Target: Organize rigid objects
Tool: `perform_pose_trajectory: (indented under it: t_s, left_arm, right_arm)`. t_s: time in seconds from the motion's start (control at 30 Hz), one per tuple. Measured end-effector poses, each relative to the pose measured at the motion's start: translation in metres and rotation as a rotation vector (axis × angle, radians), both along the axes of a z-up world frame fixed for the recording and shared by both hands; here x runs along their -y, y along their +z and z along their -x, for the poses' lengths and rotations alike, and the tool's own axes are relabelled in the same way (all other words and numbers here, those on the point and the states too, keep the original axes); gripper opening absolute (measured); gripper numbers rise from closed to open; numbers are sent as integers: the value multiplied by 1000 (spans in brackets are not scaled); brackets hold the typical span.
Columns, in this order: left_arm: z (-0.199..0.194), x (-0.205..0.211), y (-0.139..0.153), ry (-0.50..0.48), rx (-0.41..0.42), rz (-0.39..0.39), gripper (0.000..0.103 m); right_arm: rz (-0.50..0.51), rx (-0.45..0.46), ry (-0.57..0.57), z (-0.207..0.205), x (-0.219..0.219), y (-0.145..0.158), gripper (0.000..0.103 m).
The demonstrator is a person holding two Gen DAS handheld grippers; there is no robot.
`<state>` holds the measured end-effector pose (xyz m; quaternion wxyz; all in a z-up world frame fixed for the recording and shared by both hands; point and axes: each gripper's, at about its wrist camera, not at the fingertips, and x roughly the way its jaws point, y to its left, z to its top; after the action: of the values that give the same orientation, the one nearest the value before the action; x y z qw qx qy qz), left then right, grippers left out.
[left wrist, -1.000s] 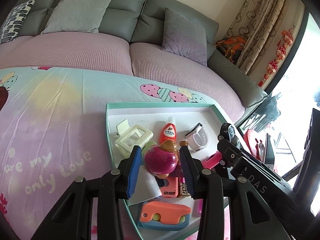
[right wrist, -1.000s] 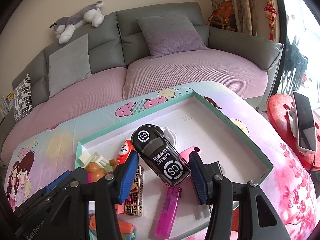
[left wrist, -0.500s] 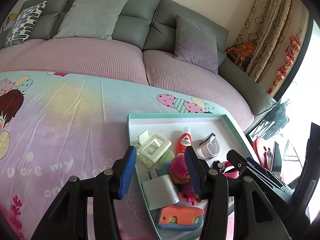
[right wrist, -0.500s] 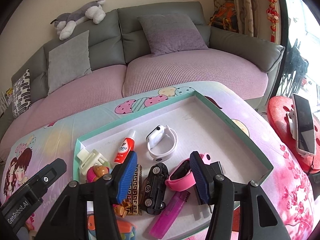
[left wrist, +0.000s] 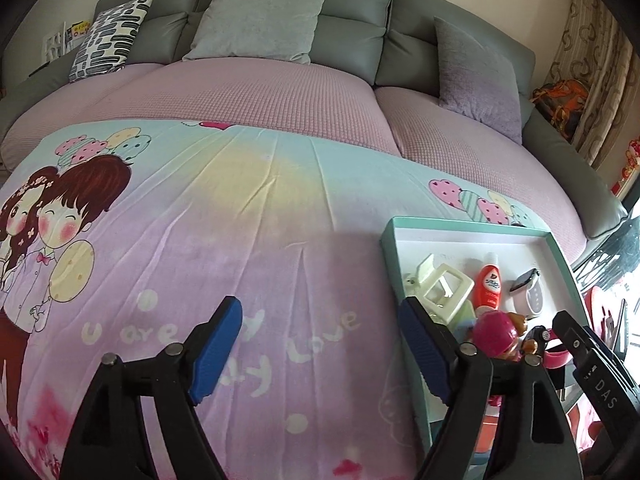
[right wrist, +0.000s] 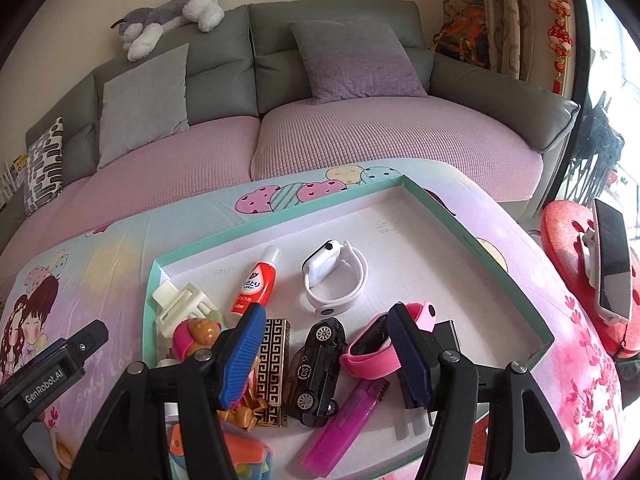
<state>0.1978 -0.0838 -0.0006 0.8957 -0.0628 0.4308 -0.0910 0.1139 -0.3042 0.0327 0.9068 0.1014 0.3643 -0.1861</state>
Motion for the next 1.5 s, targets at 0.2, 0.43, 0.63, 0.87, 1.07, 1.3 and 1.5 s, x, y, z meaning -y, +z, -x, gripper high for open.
perform_pose_trajectory:
  t_s: [0.2,0.43,0.63,0.87,1.07,1.3,1.5]
  left_arm:
    - [-5,-11,-10,74,-38,-42,97]
    - [-6,-16,-16,113,-47,-83,98]
    - [-6,-17,-17,123,-36,-92,98]
    - [-7,-19,-16,129,-28,-86,98]
    - [-6,-14,-16,87,-36,-81,98]
    - [5,-17,-4,61,16,-59,98]
    - [24,-24,0,60,45,-75,98]
  right_arm:
    - [25,-8,10,-2,-3,0,93]
    - [45,-2,4,-2,-5,1,103]
    - [50,-9,9,-3,-6,0,103]
    - [55,-20,22,-6,-9,-3,103]
    - [63,-17,31,-7,-15,-3,103]
    - [54,15,60,-2,-27,2,103]
    - [42,34,123,8,-43,4,103]
